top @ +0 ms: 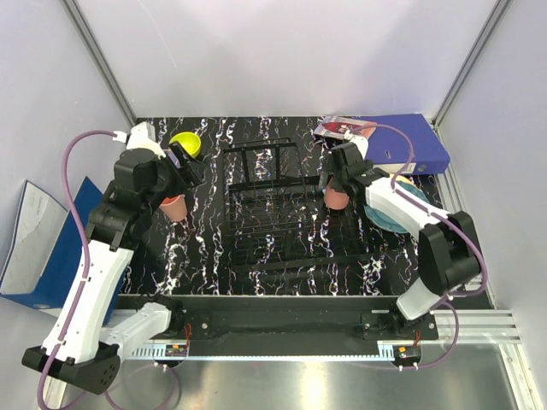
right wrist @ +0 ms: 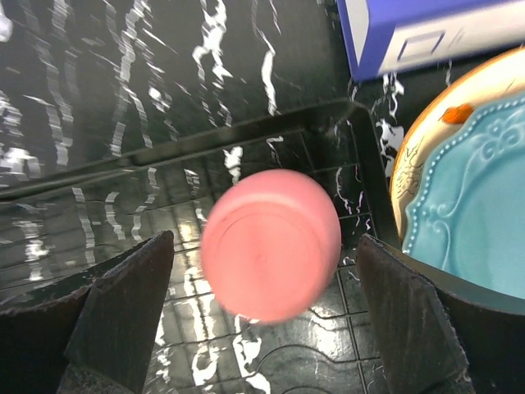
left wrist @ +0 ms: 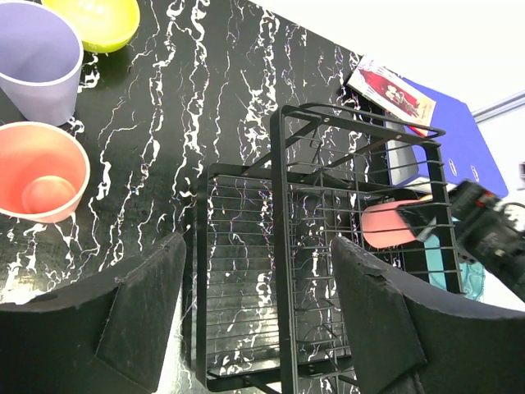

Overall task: Unload the mixed dishes from the dish rack
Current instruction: Pick up the cup from the dish rack.

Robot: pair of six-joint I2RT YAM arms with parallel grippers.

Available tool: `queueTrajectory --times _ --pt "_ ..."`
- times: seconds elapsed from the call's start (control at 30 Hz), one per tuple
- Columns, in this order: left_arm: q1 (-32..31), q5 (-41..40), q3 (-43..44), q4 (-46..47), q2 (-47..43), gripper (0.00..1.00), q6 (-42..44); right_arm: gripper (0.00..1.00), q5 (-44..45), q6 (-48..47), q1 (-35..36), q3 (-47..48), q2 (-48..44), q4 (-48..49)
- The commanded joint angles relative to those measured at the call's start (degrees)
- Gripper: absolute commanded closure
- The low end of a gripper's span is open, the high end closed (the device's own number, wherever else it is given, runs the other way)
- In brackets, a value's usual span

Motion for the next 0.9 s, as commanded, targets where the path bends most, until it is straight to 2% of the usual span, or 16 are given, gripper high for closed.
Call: queueTrajectory --times 0.0,0.07,0.17,0.2,0.27,0.3,0.4,0.53,0.6,0.7,0.73,0.77,0.8,0.83,0.87 --pt "-0.34 0.89 -1.24 4.07 -0.67 0.25 1.33 0.0 2.57 0.55 0.03 2.52 3.1 1.03" --pt "-0.43 1.24 -1.6 4.51 -0.49 0.25 1.15 0.02 2.49 0.64 0.03 2.34 3.46 1.03" --pt "-0.52 1.95 -1.78 4.6 -0.05 0.25 0.62 0.25 2.66 0.73 0.03 1.81 3.28 1.03" --pt "-0.52 1.95 -2.04 4.95 0.12 0.25 0.53 0.38 3.01 0.73 0.03 1.55 2.76 1.03" --pt "-0.52 2.39 -2.22 5.04 0.3 0.25 0.1 0.51 3.8 0.82 0.03 0.94 1.54 1.03" --pt "-0.52 2.48 -2.39 5.21 0.39 0.25 -0.08 0.63 4.07 0.82 0.03 0.67 0.92 1.03" --pt "-0.52 2.39 -2.3 5.65 0.47 0.25 -0.26 0.78 4.6 0.99 0.12 -0.21 -3.12 0.94" --pt "-0.52 0.82 -1.25 5.83 0.56 0.25 -0.34 0.91 3.46 2.39 0.38 1.37 -12.34 -0.99" --pt "-0.52 -0.59 -1.25 6.79 -0.57 0.25 -0.78 1.0 2.67 3.62 1.52 0.94 -21.91 0.05" --pt "-0.52 -1.22 -2.65 11.0 -2.94 0.23 -1.49 1.0 -2.86 5.74 1.44 1.36 -31.51 5.42" --pt "-0.52 1.31 -3.0 14.23 -3.3 0.21 -2.27 1.0 -4.7 6.78 1.44 2.33 -32.3 5.16" --pt "-0.52 3.69 -3.88 16.18 -3.91 0.1 -2.8 1.0 -9.5 7.58 1.44 3.12 -32.57 4.99" --pt "-0.52 6.58 -4.49 18.64 -4.18 0.03 -3.33 1.0 -12.25 8.72 1.35 3.57 -32.75 4.98" --pt "-0.52 13.66 -5.46 25.01 -4.45 0.01 -5.51 1.0 -15.76 12.38 0.48 3.4 -32.93 7.07" --pt "-0.52 17.38 -8.17 29.25 -5.14 0.01 -7.01 1.0 -25.97 15.03 -0.48 2.0 -33.88 10.75"
